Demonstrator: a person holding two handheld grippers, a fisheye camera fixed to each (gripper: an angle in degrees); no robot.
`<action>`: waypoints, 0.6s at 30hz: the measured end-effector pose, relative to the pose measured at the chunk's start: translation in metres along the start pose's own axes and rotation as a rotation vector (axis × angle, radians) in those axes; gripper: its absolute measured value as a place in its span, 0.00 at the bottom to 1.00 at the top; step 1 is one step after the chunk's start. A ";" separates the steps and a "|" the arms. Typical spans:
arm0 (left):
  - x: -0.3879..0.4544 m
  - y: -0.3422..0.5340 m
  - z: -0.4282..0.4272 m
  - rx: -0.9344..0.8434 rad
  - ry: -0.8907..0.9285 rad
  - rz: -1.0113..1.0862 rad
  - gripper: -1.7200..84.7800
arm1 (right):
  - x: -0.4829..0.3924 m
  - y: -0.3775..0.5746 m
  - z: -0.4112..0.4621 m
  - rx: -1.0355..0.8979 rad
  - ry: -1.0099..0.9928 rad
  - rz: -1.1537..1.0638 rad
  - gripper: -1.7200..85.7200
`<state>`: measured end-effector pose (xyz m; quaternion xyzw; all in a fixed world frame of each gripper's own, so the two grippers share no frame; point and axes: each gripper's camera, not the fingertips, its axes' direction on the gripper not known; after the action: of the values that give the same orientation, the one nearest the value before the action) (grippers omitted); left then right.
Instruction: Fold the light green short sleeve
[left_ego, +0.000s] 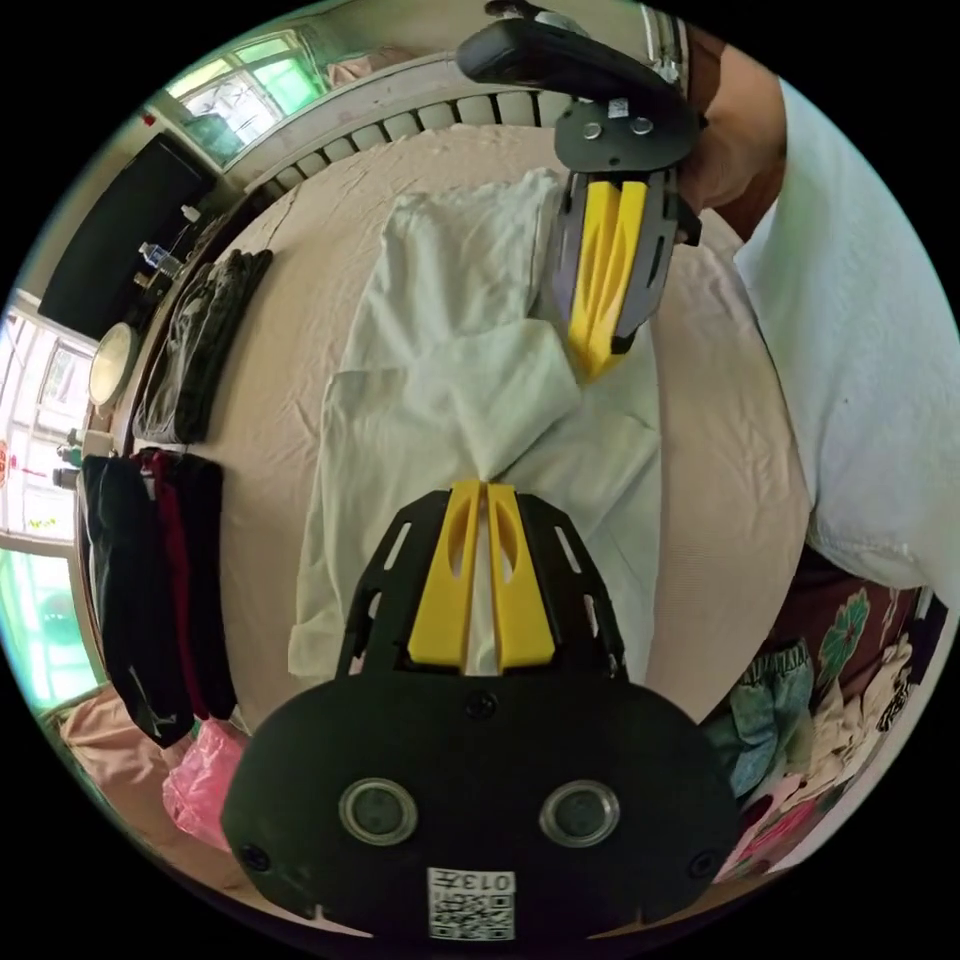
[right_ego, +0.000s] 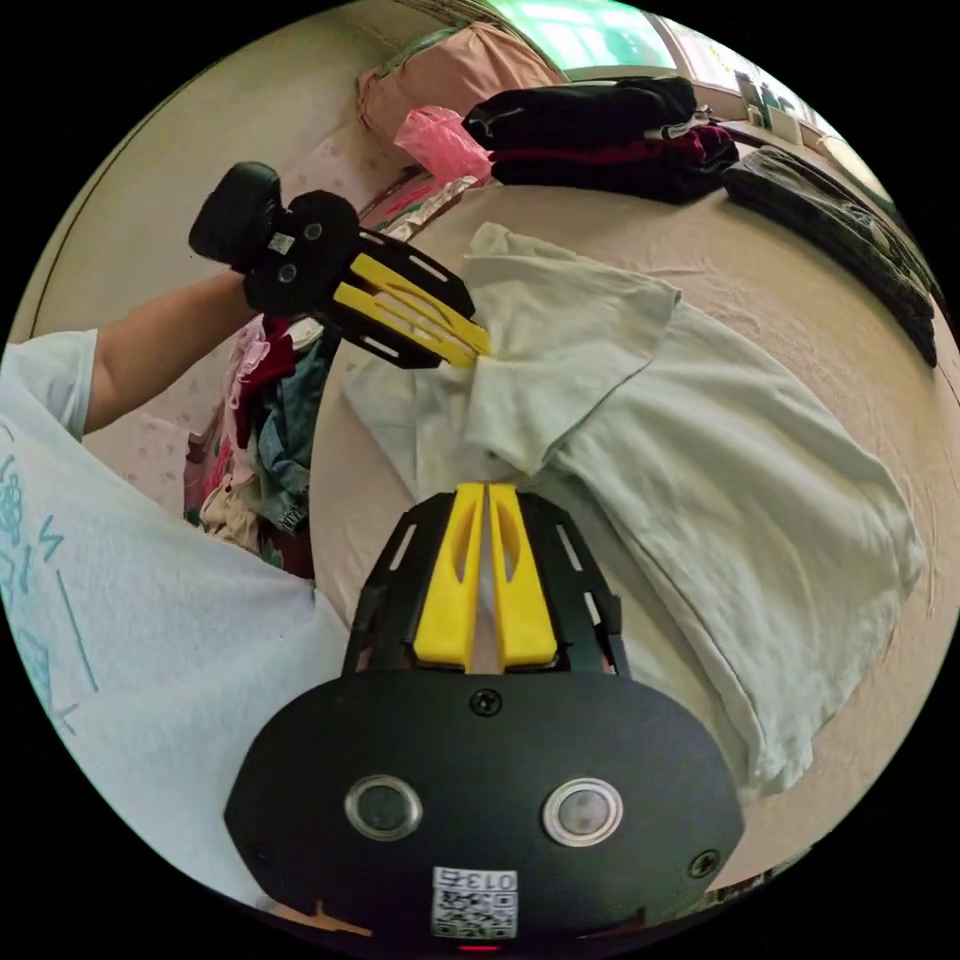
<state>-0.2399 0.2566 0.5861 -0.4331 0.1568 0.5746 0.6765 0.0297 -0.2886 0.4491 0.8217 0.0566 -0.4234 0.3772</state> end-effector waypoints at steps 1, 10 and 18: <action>-0.004 0.007 -0.004 0.009 0.006 -0.017 0.02 | -0.002 0.002 -0.002 -0.011 -0.005 -0.011 0.04; -0.065 0.085 -0.021 0.056 -0.116 -0.494 0.02 | -0.053 -0.011 -0.048 0.185 0.208 -0.207 0.03; -0.099 0.130 0.009 -0.086 -0.109 -0.613 0.02 | -0.049 -0.026 -0.013 -0.006 0.230 -0.157 0.02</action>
<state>-0.3898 0.1957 0.6087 -0.4570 -0.0417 0.3724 0.8067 -0.0037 -0.2505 0.4755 0.8567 0.1650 -0.3545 0.3364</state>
